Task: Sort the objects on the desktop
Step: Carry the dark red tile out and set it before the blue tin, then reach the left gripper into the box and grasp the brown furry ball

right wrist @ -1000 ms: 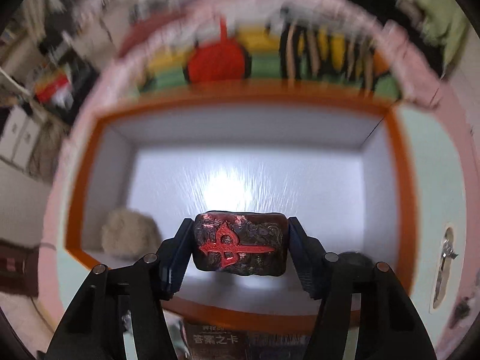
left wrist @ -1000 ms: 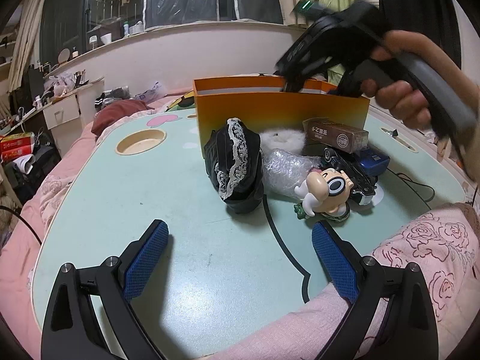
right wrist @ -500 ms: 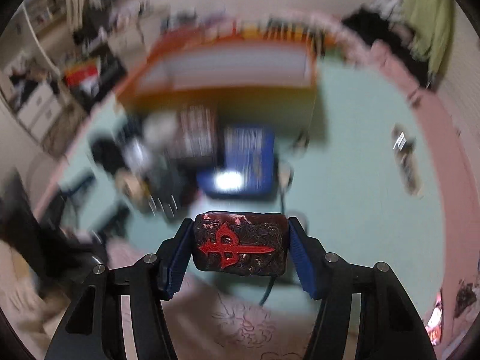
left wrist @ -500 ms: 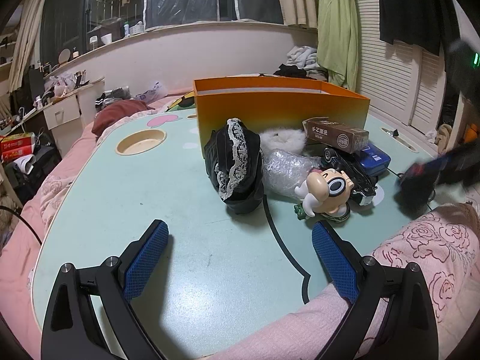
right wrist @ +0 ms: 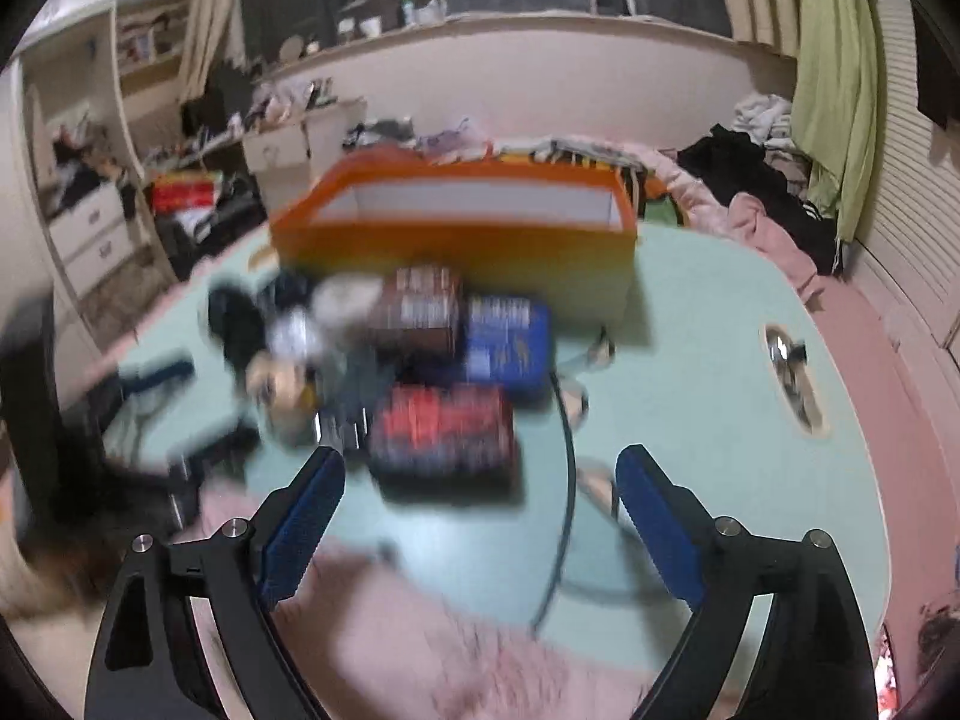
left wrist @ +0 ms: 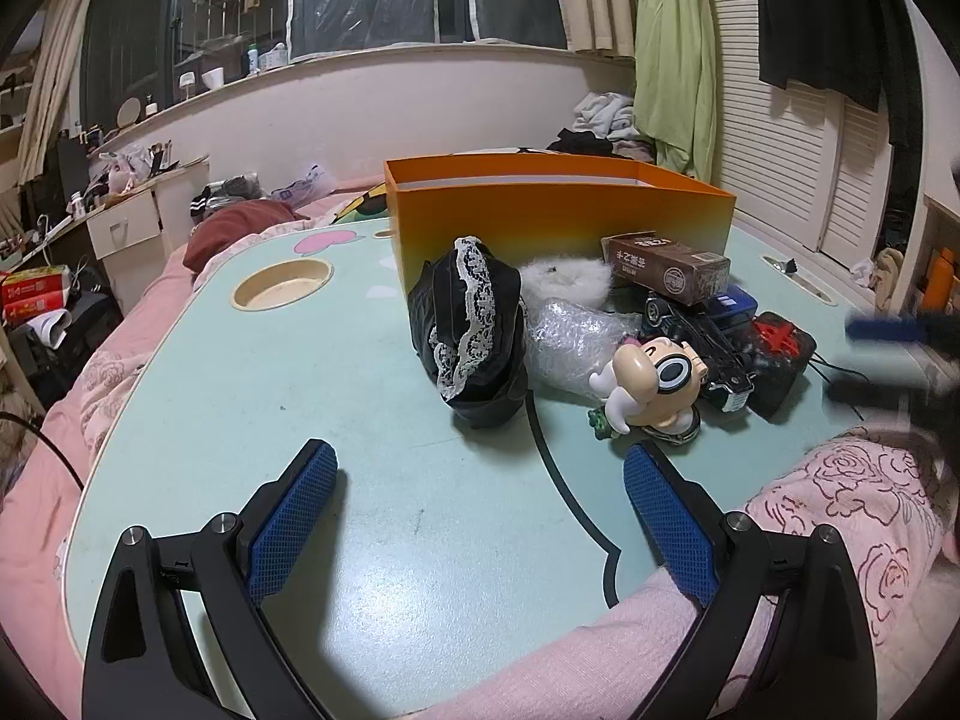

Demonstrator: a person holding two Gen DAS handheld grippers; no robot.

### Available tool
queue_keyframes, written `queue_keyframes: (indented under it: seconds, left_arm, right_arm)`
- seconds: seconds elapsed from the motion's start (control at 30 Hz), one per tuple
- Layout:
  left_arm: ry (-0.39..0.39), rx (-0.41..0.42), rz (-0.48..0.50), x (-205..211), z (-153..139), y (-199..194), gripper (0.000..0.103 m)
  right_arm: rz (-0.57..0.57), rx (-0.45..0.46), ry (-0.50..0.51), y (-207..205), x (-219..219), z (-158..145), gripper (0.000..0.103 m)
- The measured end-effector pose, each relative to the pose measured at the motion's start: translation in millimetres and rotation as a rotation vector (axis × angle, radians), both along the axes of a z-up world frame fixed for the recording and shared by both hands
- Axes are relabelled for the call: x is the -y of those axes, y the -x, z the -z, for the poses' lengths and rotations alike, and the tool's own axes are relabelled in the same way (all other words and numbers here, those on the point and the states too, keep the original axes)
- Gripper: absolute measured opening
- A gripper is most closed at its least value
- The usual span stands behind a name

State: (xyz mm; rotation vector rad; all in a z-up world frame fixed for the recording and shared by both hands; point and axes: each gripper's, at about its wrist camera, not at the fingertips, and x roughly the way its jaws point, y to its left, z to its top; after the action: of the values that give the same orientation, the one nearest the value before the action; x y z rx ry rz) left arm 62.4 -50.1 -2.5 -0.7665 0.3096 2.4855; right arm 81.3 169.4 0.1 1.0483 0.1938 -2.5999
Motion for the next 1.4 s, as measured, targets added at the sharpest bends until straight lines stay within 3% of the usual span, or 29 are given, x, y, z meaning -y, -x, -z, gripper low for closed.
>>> queue_keyframes:
  seconds: [0.07,0.5,0.57,0.67,0.77,0.83,0.93,1.0,1.1,1.27,1.4]
  left_arm:
    - [0.002,0.000,0.001,-0.1,0.2,0.0,0.096]
    - [0.002,0.021,0.023,3.0,-3.2,4.1,0.096]
    - [0.000,0.028,0.041,6.3,-11.4,5.6,0.091]
    - [-0.007,-0.033,0.043,13.5,-38.6,5.6,0.077]
    - [0.006,-0.120,0.060,10.6,-91.6,14.0,0.069]
    - [0.048,-0.137,0.054,0.0,-119.0,27.7,0.054]
    - [0.114,0.047,0.092,-29.5,-139.1,77.6,0.029]
    - [0.188,0.230,0.121,-56.4,-130.9,118.6,0.027]
    - [0.282,0.381,0.085,-85.5,-111.3,155.7,0.027]
    - [0.461,0.547,0.082,-127.6,-80.0,184.6,0.027]
    - [0.605,0.563,0.029,-139.7,-56.5,195.8,0.027]
  right_arm:
    - [0.028,-0.023,0.033,-3.7,-5.5,14.1,0.103]
    - [0.016,-0.028,0.034,7.7,-6.1,17.6,0.103]
    - [0.016,-0.028,0.035,7.7,-6.1,17.4,0.103]
    - [0.016,-0.029,0.035,7.7,-5.9,17.1,0.103]
    - [0.016,-0.029,0.034,7.7,-6.4,17.6,0.103]
    - [0.016,-0.028,0.035,7.3,-6.1,18.1,0.103]
    - [0.015,-0.029,0.035,7.5,-6.1,17.5,0.103]
    - [0.015,-0.029,0.034,8.0,-5.4,18.7,0.103]
    - [0.015,-0.029,0.034,7.6,-5.4,19.4,0.103]
    - [0.015,-0.030,0.036,8.2,-4.6,19.5,0.103]
    - [0.014,-0.030,0.035,8.0,-5.0,20.3,0.103]
